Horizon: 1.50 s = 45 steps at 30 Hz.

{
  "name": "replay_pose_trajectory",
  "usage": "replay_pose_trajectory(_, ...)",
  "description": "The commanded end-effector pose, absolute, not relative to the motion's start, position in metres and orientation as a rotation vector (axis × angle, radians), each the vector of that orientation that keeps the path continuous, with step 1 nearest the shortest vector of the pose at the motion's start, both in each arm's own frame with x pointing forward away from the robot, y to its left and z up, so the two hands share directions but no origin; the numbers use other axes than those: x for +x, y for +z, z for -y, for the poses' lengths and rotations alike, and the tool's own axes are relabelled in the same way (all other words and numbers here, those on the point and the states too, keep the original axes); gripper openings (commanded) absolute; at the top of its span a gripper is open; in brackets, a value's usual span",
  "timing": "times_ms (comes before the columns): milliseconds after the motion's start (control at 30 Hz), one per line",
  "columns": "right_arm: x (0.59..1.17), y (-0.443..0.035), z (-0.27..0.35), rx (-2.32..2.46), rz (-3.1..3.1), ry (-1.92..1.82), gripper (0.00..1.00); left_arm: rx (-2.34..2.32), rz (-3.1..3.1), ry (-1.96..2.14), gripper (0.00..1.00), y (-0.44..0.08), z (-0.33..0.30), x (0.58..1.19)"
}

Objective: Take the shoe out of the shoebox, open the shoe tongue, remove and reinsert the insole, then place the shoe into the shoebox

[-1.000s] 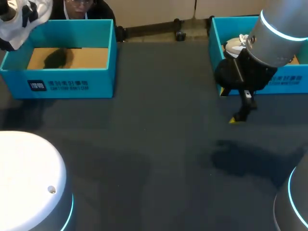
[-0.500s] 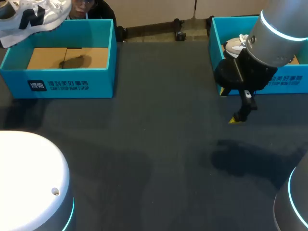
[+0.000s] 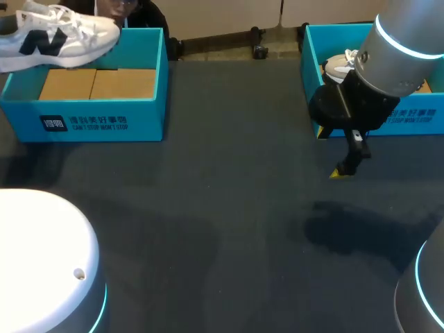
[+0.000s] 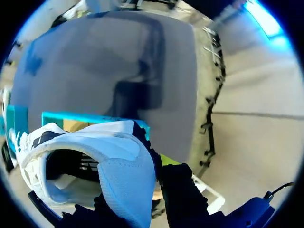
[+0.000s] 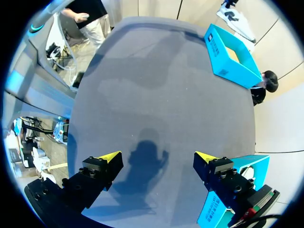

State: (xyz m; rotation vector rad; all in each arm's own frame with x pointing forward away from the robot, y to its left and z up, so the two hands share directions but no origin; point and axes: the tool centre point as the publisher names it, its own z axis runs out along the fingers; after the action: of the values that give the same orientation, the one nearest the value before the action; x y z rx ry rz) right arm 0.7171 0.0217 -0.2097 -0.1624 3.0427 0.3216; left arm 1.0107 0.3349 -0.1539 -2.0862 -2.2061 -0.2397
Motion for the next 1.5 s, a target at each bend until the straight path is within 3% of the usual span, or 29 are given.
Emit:
replay_pose_trajectory(33,0.718,-0.211,-0.023,-0.163,-3.043,0.318,1.00,-2.166,2.144,-0.254,0.00,-0.154,-0.337,1.004)
replay_pose_trajectory(1500,0.718,-0.211,-0.023,-0.163,-3.043,0.318,1.00,-2.206,2.159,-0.318,0.00,-0.251,-0.313,1.097)
